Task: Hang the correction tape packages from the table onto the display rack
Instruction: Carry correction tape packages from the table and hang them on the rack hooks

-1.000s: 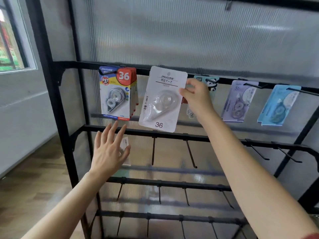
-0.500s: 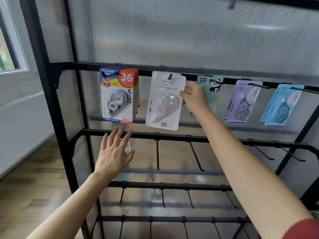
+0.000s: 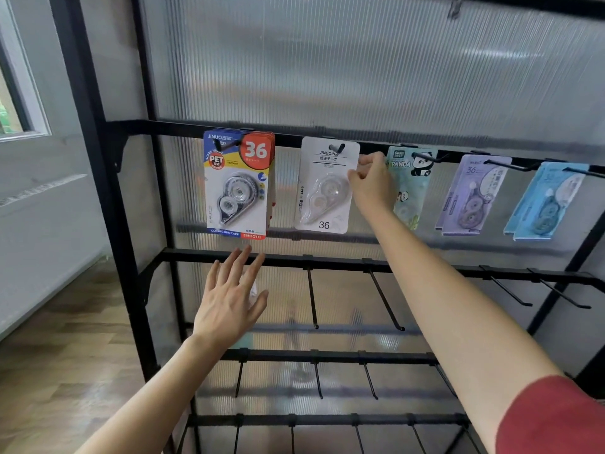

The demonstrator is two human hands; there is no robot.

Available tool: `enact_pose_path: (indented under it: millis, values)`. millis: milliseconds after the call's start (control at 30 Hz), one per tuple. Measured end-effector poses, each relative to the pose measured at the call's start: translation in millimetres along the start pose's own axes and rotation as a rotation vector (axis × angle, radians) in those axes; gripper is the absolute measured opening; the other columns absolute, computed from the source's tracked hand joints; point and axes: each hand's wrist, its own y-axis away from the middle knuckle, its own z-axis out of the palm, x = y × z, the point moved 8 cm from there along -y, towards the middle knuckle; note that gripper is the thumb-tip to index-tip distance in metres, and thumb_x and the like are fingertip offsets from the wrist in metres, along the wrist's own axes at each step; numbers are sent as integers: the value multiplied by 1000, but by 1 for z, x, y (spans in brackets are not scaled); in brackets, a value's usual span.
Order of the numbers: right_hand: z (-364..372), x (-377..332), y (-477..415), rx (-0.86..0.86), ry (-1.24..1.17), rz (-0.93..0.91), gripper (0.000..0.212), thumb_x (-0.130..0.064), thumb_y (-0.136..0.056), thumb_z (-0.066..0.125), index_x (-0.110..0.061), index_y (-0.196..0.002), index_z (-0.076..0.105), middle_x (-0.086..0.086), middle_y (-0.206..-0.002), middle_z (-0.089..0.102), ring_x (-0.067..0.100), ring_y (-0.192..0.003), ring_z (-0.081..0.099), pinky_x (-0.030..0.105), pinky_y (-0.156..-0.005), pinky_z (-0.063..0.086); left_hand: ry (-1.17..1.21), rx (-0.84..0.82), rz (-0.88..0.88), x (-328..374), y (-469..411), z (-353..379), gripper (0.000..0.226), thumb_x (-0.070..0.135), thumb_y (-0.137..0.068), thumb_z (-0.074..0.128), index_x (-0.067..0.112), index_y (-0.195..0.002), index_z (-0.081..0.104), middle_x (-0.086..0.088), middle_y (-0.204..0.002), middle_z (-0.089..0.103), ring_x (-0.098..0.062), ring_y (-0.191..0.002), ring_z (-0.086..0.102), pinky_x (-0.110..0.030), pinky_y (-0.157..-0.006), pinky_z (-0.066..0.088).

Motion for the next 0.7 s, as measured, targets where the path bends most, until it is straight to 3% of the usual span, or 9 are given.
enact_pose_path:
  millis: [67,133,200,233,300,533,700]
  values:
    - [-2,1,7,22,-15,18,29,-18,-93,56,-12,-119,46,1,-105,63,16,-79,54,21,-49,27,14,-2,4,-1,1,2,62,44,-87,34,11,-138,48,-17,-142,46,-35,-131,44,-52,-106,33]
    - [-3,3,19,25,-27,21,36,-18,-92,56,-11,-125,43,4,-120,58,20,-94,57,24,-55,35,24,5,14,-3,2,6,58,41,-90,44,13,-141,44,-15,-145,42,-33,-135,39,-51,-109,30]
    - [-4,5,37,13,-9,13,42,-16,-92,57,-11,-130,40,4,-132,51,22,-111,54,35,-76,48,42,-6,14,-5,3,11,59,37,-92,54,16,-145,37,-12,-150,34,-29,-140,31,-48,-113,22]
    - [-2,6,48,-7,12,5,45,-16,-91,57,-11,-132,39,4,-136,49,23,-117,52,40,-87,48,48,-15,11,-6,3,13,60,36,-92,55,17,-146,35,-11,-152,32,-28,-142,27,-46,-115,18]
    - [3,7,74,-72,76,-27,49,-16,-91,57,-9,-136,38,6,-140,45,24,-124,48,43,-99,43,56,-21,18,-5,4,11,60,36,-93,53,18,-147,33,-10,-152,31,-26,-143,23,-43,-116,12]
    - [20,16,180,-244,315,-135,57,-26,-93,55,-9,-143,34,12,-144,40,27,-133,37,39,-107,32,112,-21,73,2,42,-5,62,39,-90,45,14,-146,35,-14,-153,28,-32,-144,18,-48,-117,10]
    - [29,21,258,-324,366,-114,61,-29,-94,52,-16,-148,27,13,-156,20,30,-144,16,44,-115,17,158,-41,73,-3,100,-8,64,33,-90,52,14,-147,32,-16,-154,23,-34,-143,18,-50,-116,13]
